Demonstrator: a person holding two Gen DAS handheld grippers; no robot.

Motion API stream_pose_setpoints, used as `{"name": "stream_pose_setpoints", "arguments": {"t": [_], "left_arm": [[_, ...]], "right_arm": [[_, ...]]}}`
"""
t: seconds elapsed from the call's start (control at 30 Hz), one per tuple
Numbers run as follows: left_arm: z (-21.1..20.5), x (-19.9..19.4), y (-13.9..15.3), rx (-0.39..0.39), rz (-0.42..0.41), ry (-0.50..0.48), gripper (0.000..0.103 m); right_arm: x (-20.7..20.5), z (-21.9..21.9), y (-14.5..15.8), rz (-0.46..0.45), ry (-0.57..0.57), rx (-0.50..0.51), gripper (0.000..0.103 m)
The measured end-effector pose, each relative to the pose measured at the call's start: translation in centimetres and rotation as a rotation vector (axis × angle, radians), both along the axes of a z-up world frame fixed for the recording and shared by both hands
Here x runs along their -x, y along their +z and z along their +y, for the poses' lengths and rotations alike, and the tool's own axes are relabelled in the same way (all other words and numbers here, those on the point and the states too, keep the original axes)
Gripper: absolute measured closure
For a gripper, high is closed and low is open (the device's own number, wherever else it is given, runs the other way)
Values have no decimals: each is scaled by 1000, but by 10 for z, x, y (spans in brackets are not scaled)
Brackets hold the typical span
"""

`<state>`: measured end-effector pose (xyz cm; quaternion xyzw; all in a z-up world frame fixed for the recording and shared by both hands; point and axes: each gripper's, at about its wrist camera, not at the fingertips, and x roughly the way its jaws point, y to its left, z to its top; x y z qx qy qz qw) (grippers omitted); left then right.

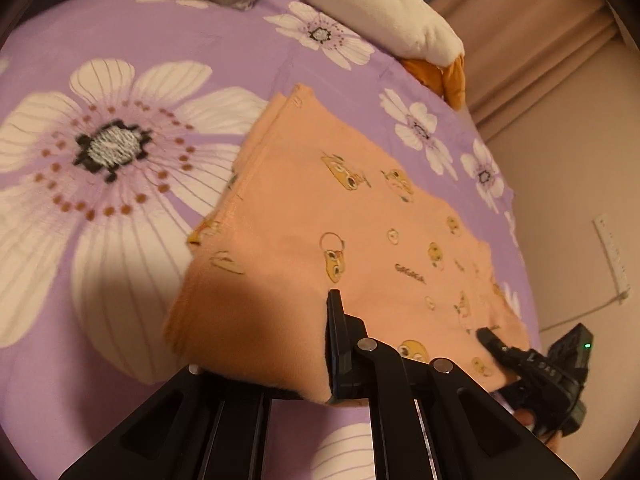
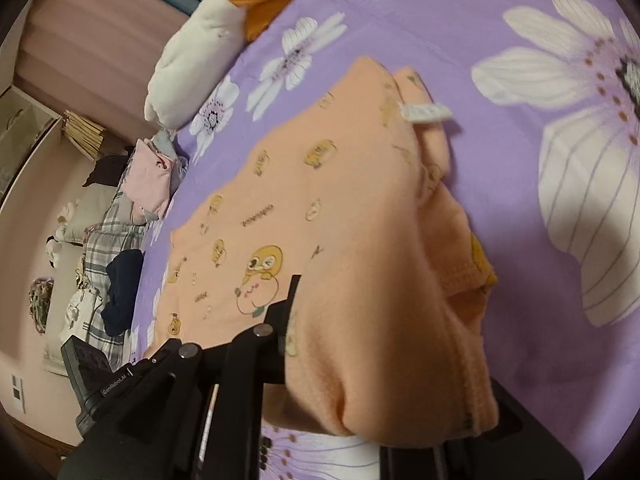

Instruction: Fold small clothes

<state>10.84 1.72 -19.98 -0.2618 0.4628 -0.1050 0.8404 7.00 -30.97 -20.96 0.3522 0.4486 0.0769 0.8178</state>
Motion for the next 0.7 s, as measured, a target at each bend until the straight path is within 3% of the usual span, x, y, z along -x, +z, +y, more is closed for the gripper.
{"name": "stream_pose_setpoints", "arguments": {"t": [0.13,0.3,0.47,0.67,0.7], "left_arm": [[10,7,6,-72,-41,28,96],[29,9,-3,-46,-10,41,96],[44,14,6,-18,-36,48,96],[62,12,10,78,-19,69,96],[65,12,11,87,-16,75,96]], "right_arm": [[7,-7,3,-5,-10,11,86],[17,-27,6,-1,-56,18,83],[32,-54,3,5,-122,-19,84],[58,-89,15,-11,-288,172,85],[59,-94,13,-11,-298,160,85]]}}
